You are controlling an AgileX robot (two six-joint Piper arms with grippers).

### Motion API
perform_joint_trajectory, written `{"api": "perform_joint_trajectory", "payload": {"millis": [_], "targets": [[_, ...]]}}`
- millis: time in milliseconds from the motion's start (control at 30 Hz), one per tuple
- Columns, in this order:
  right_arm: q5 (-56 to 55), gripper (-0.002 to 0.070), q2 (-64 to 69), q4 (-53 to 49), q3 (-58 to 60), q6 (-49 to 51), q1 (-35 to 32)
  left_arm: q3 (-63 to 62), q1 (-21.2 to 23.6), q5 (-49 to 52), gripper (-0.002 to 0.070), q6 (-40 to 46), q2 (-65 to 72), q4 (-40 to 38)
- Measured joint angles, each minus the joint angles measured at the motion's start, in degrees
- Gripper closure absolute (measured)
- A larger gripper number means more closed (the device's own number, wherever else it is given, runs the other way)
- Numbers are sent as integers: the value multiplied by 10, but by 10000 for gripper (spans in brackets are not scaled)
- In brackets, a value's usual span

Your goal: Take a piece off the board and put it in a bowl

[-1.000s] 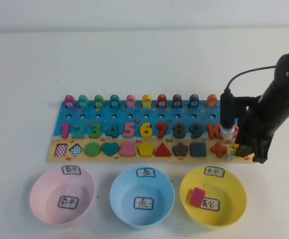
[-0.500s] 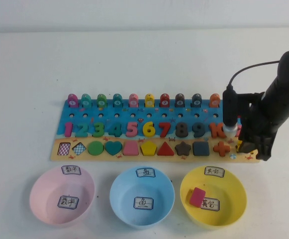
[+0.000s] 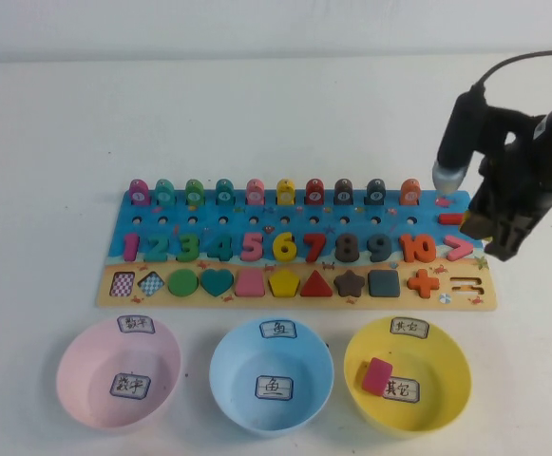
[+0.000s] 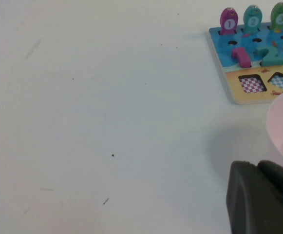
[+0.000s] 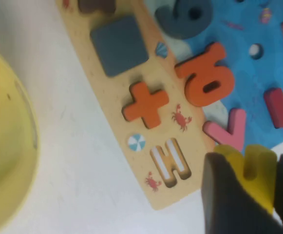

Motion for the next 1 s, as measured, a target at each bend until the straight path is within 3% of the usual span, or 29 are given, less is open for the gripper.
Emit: {"api": "perform_joint_trajectory", "payload": {"millis": [233, 500, 767, 1000], "targets": [[8, 492, -100, -31, 18, 348, 62, 0, 0, 0, 680, 0, 0, 0], [78, 492, -149, -33, 60, 651, 148, 0, 0, 0, 680, 0, 0, 0], [125, 492, -149, -74, 64, 788, 231, 0, 0, 0, 680, 0, 0, 0], [143, 492, -116, -95, 64, 818, 261, 0, 0, 0, 680, 0, 0, 0]]}}
